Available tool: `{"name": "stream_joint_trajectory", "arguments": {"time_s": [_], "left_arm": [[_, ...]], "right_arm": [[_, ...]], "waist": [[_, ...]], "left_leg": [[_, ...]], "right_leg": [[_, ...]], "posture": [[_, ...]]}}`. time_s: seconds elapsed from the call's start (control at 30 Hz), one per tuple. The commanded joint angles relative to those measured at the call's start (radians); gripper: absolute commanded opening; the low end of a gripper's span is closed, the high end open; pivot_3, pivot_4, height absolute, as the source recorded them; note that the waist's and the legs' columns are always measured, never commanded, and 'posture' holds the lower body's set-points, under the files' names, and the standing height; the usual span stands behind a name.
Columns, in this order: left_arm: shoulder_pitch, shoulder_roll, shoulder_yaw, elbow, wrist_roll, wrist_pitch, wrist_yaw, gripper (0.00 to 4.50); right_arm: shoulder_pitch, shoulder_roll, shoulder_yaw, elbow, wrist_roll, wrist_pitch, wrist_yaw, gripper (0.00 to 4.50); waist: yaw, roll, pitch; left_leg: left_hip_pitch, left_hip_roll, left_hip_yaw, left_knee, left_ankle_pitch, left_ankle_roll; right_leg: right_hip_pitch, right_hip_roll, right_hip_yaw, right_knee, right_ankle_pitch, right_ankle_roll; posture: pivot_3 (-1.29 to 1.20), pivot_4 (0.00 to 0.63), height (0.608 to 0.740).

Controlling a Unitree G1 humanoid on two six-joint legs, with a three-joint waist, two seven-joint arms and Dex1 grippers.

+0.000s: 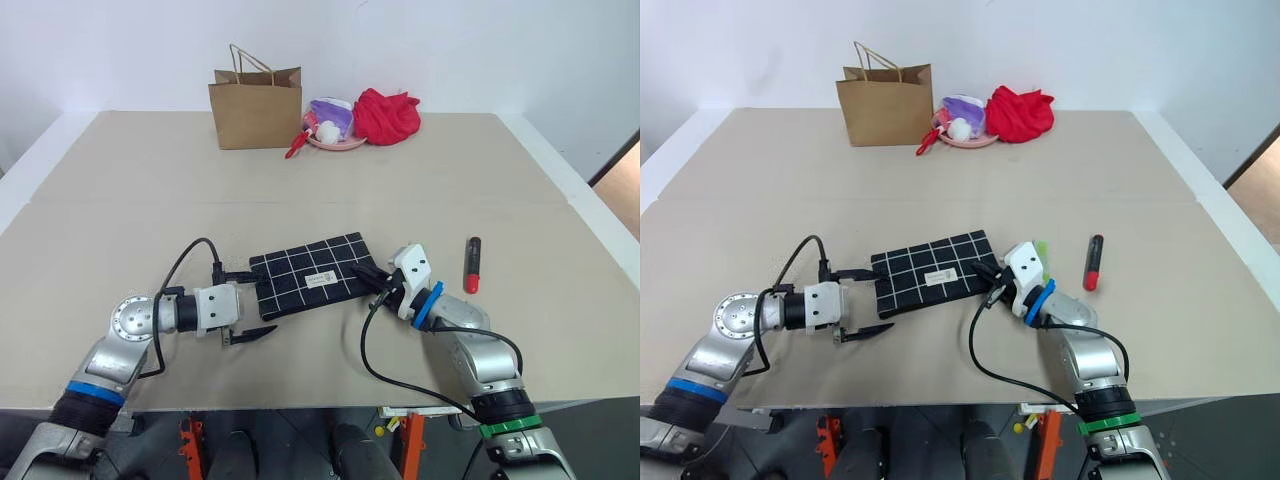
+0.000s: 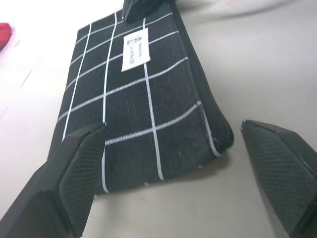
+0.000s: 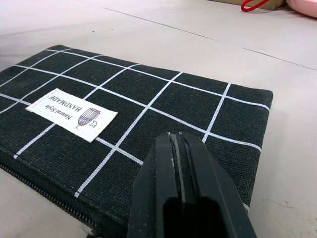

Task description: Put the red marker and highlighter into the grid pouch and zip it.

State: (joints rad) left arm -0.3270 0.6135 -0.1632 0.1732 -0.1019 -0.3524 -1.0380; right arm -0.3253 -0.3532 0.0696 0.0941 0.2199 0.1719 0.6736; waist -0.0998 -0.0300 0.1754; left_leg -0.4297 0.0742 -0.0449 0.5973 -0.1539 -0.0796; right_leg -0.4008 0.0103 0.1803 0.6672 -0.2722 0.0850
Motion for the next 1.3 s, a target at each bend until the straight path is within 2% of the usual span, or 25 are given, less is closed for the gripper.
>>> {"name": "stream_joint_trajectory", "arguments": {"time_s": [0.03,0.3,0.4,0.5,0.53,0.63,0.7,0.8,1.0,1.1,1.13,1.3], "left_arm": [[-0.032,-0.010,-0.016,0.077,0.015,-0.034,-0.016,4.50],[-0.118,-0.036,-0.053,0.236,0.012,-0.127,-0.103,4.50],[-0.143,-0.047,-0.069,0.278,0.002,-0.138,-0.155,3.69],[-0.157,-0.058,-0.069,0.306,-0.015,-0.125,-0.188,2.42],[-0.162,-0.058,-0.072,0.314,-0.015,-0.124,-0.199,2.17],[-0.172,-0.061,-0.077,0.335,-0.019,-0.120,-0.224,1.04],[-0.177,-0.067,-0.075,0.337,-0.026,-0.108,-0.233,0.03],[-0.185,-0.075,-0.070,0.331,-0.035,-0.084,-0.242,0.03],[-0.179,-0.088,-0.036,0.200,-0.141,0.126,-0.260,0.03],[-0.174,-0.082,-0.022,0.120,-0.190,0.235,-0.265,0.00],[-0.171,-0.077,-0.019,0.099,-0.199,0.256,-0.266,0.00],[-0.157,-0.065,0.017,0.017,-0.251,0.366,-0.261,0.00]], "right_arm": [[0.009,-0.007,-0.009,-0.020,-0.001,-0.006,0.003,0.04],[0.010,-0.011,-0.011,-0.026,-0.002,-0.009,0.003,0.04],[0.010,-0.012,-0.012,-0.029,-0.002,-0.010,0.004,0.00],[0.012,-0.014,-0.012,-0.032,-0.002,-0.010,0.006,0.00],[0.013,-0.014,-0.012,-0.034,-0.001,-0.010,0.006,0.00],[0.015,-0.014,-0.012,-0.038,-0.001,-0.009,0.006,0.00],[0.016,-0.015,-0.012,-0.040,0.000,-0.008,0.006,0.00],[0.018,-0.017,-0.012,-0.045,0.000,-0.010,0.008,0.00],[0.004,-0.027,-0.035,-0.140,0.059,0.007,0.039,0.00],[-0.017,-0.054,-0.088,-0.225,0.130,0.044,0.058,0.90],[-0.019,-0.070,-0.109,-0.247,0.149,0.048,0.067,1.33],[0.056,-0.173,-0.209,-0.326,0.231,0.050,0.136,3.76]], "waist": [[0.000,0.000,0.000],[0.001,0.004,-0.002],[0.001,0.005,-0.003],[0.001,0.006,-0.004],[0.001,0.006,-0.004],[0.001,0.006,-0.004],[0.000,0.006,-0.004],[0.000,0.006,-0.004],[0.000,0.006,-0.003],[0.000,0.007,-0.003],[0.000,0.007,-0.003],[0.003,0.007,-0.003]], "left_leg": [[0.000,0.000,0.000,0.000,0.000,0.000],[0.001,0.000,0.000,0.001,0.001,0.001],[0.001,0.000,0.000,0.001,0.002,0.001],[0.001,0.000,0.000,0.001,0.003,0.001],[0.001,0.000,0.000,0.001,0.003,0.001],[0.001,0.000,0.000,0.001,0.004,0.002],[0.001,0.000,0.000,0.001,0.004,0.003],[0.001,0.000,0.000,0.001,0.004,0.003],[-0.001,-0.001,-0.001,0.001,0.004,0.003],[-0.003,0.000,-0.001,0.000,0.004,0.003],[-0.004,-0.001,-0.001,0.000,0.004,0.003],[-0.007,-0.001,-0.003,-0.002,0.003,0.003]], "right_leg": [[0.000,0.000,0.000,0.000,0.000,0.000],[0.002,0.000,0.000,0.000,0.001,0.000],[0.002,0.000,0.000,0.000,0.001,0.000],[0.002,0.000,0.000,0.000,0.001,-0.001],[0.002,0.000,0.000,0.000,0.001,-0.001],[0.002,0.000,0.000,0.000,0.001,-0.001],[0.002,0.000,0.000,0.000,0.002,-0.001],[0.002,0.000,0.000,0.000,0.002,-0.001],[0.001,0.000,0.000,0.000,0.001,-0.001],[-0.002,0.000,0.000,0.000,0.001,0.000],[-0.002,0.000,0.000,0.000,0.003,0.004],[-0.005,0.000,-0.002,0.000,0.001,0.004]], "posture": [[0.00,0.150,0.740],[0.00,0.150,0.740],[0.00,0.150,0.740],[0.00,0.150,0.740],[0.00,0.150,0.740],[0.00,0.150,0.740],[0.00,0.150,0.740],[0.00,0.150,0.740],[0.00,0.150,0.740],[0.00,0.150,0.740],[0.00,0.150,0.740],[0.00,0.150,0.740]]}}
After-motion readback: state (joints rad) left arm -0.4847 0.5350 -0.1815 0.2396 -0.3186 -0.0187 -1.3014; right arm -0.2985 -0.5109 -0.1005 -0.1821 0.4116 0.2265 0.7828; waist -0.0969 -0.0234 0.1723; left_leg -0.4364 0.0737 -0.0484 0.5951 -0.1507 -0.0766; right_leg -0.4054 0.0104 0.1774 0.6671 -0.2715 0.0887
